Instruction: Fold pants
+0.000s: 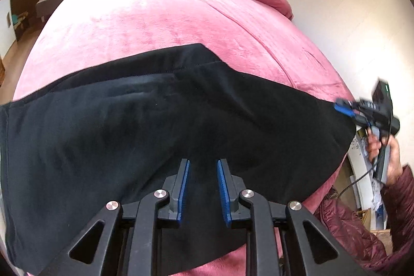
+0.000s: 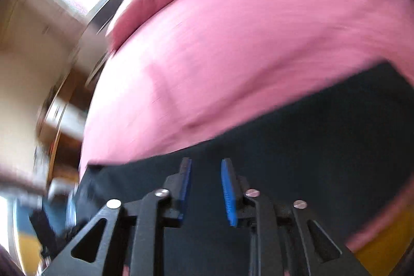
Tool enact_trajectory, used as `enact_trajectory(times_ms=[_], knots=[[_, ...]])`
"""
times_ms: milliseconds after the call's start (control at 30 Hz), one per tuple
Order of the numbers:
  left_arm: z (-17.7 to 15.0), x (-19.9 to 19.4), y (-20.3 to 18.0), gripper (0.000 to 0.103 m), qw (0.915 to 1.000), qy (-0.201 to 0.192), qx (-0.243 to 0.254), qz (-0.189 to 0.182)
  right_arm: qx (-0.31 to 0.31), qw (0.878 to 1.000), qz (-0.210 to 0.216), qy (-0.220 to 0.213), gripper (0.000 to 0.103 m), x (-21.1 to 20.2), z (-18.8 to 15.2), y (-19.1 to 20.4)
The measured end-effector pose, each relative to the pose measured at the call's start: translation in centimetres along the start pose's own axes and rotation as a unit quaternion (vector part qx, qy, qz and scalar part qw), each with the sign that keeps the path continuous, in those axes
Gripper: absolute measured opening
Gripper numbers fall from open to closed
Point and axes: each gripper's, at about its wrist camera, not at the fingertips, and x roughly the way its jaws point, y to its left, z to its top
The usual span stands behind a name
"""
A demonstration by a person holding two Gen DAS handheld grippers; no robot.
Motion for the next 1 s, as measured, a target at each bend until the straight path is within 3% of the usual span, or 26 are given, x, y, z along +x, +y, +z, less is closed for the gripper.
enact_trajectory(times_ms=[67,233,467,567,733,800,900,1000], knots=[[0.3,0.2,-0.4,0.022,0.9999,-0.001,0.012,0.001,-0.06,0.998,0.013,0.03,0.045,2.7,0.4,3.7],[0.7,0.9,-0.7,0.022,0.9999,-0.001,0.01,0.005,-0.174,0.98,0.033,0.087,0.045,7.8,0.4,11.5],[-0.2,0.4,0.5,0.022,0.9999,-0.011,-0.001,0.007,-0.232,0.953,0.137,0.138,0.039,12.9,0.3,20.6],[-0.8,-0.1,1.0,0.022,0.9998,-0.015,-0.005,0.011,-0.256,0.939,0.146,0.176,0.039,15.9,-0.5,23.5],[-1.5,-0.3,1.6,0.022,0.9995,-0.023,-0.004,0.021,-0.281,0.924,0.121,0.227,0.035,20.1,-1.6,25.7],[-1.6,-0.2,2.0,0.022,0.9994,-0.025,-0.006,0.023,-0.287,0.92,0.128,0.236,0.015,21.1,-1.4,26.5],[-1.8,-0.4,2.5,0.023,0.9989,-0.034,-0.011,0.03,-0.296,0.919,0.138,0.221,0.009,21.1,-1.1,27.0],[-1.8,0.2,3.2,0.023,0.9985,-0.029,-0.021,0.042,-0.286,0.93,0.15,0.178,0.007,20.1,0.1,27.3]])
